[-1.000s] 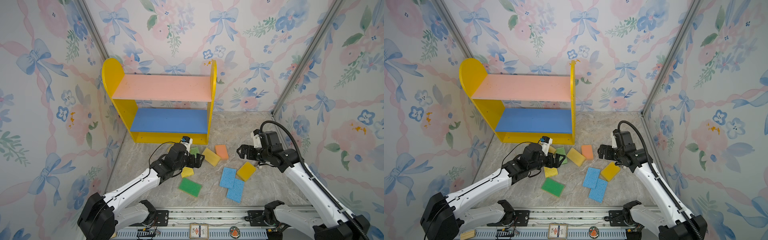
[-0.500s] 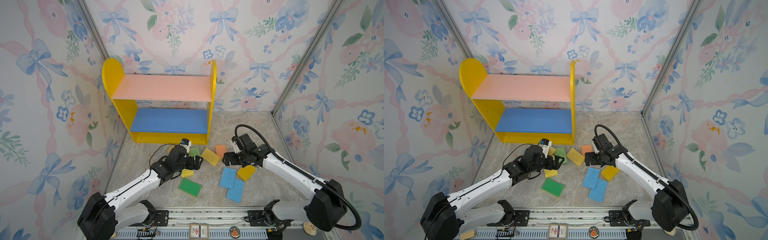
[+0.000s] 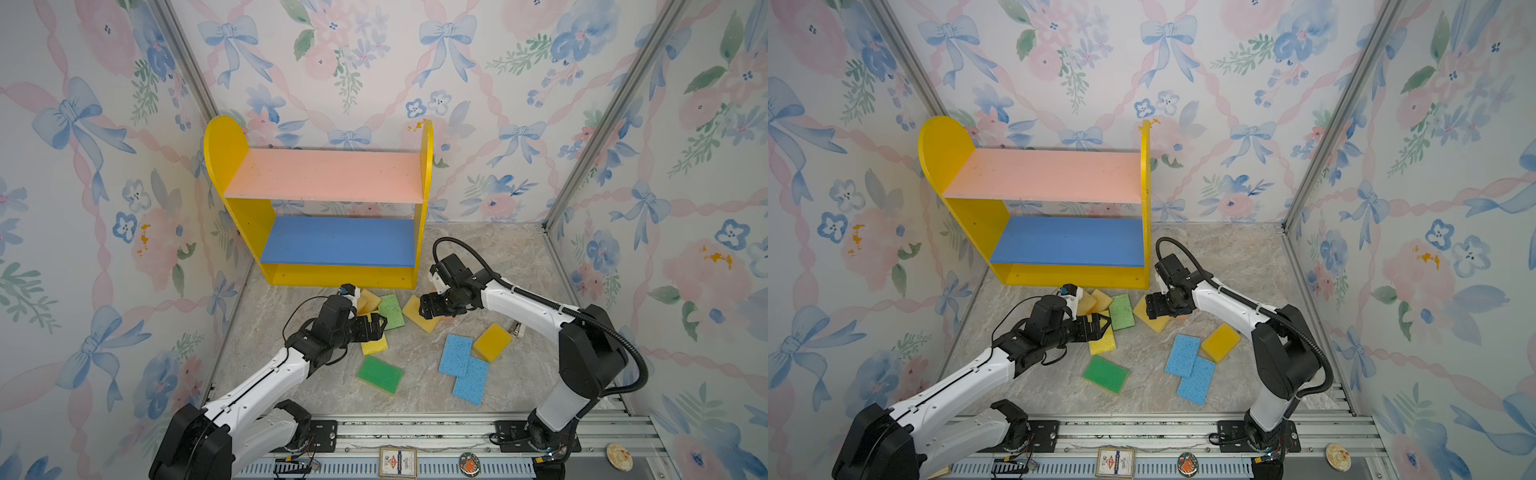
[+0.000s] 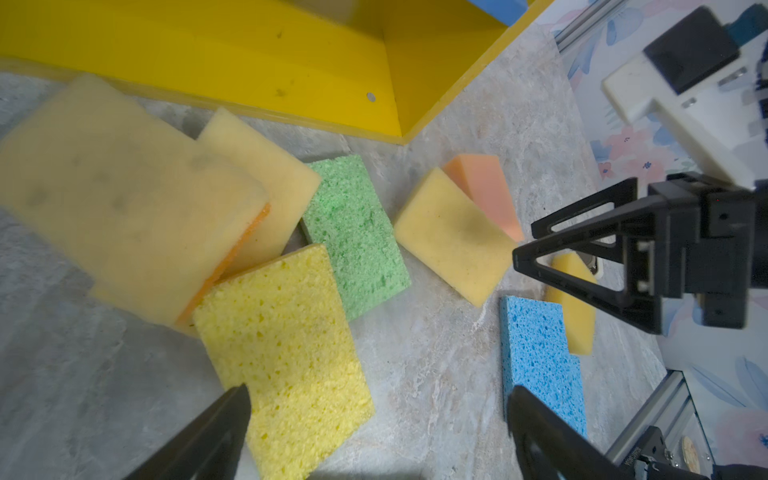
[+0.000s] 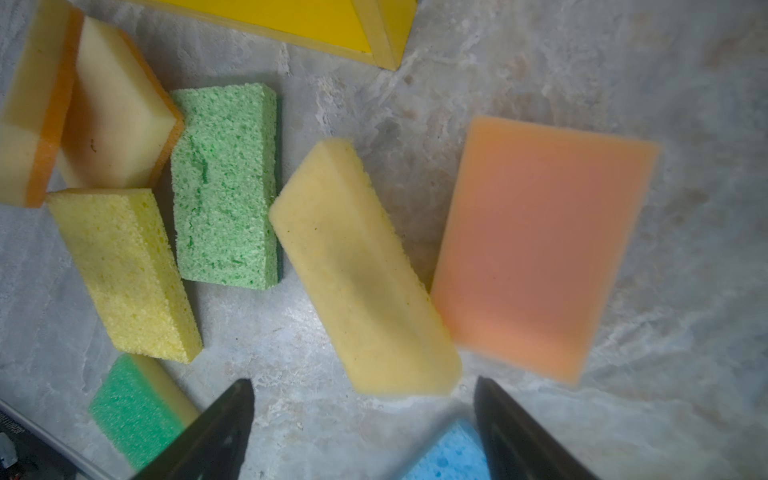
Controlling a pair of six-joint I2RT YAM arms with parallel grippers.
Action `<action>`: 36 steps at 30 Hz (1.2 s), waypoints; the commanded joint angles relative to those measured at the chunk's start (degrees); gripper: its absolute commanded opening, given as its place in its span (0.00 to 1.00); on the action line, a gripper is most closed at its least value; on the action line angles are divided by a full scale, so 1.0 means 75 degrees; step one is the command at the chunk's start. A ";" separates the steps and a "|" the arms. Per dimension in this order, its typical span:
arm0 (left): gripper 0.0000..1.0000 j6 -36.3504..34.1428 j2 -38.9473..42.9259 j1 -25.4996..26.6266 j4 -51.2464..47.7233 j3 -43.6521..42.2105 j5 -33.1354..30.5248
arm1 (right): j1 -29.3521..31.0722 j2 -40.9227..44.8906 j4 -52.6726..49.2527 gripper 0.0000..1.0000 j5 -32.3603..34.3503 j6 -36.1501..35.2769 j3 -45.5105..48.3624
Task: Place and organize the cleaning sponges onto the shelf
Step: 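Lower the right gripper and grasp the pale yellow sponge near the orange one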
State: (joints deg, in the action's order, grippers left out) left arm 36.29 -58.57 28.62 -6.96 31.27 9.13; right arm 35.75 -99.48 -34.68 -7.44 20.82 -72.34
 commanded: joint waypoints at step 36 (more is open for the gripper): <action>0.98 0.0097 0.0141 -0.0764 0.0062 -0.0453 0.0638 | 0.0124 -0.1850 -0.0679 0.81 -0.0503 -0.1906 -0.2240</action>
State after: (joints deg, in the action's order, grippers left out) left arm 36.29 -57.49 23.42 -6.94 27.09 13.15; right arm 36.91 -111.57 -37.93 -9.89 9.65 -86.83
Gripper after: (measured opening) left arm 0.979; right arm 0.811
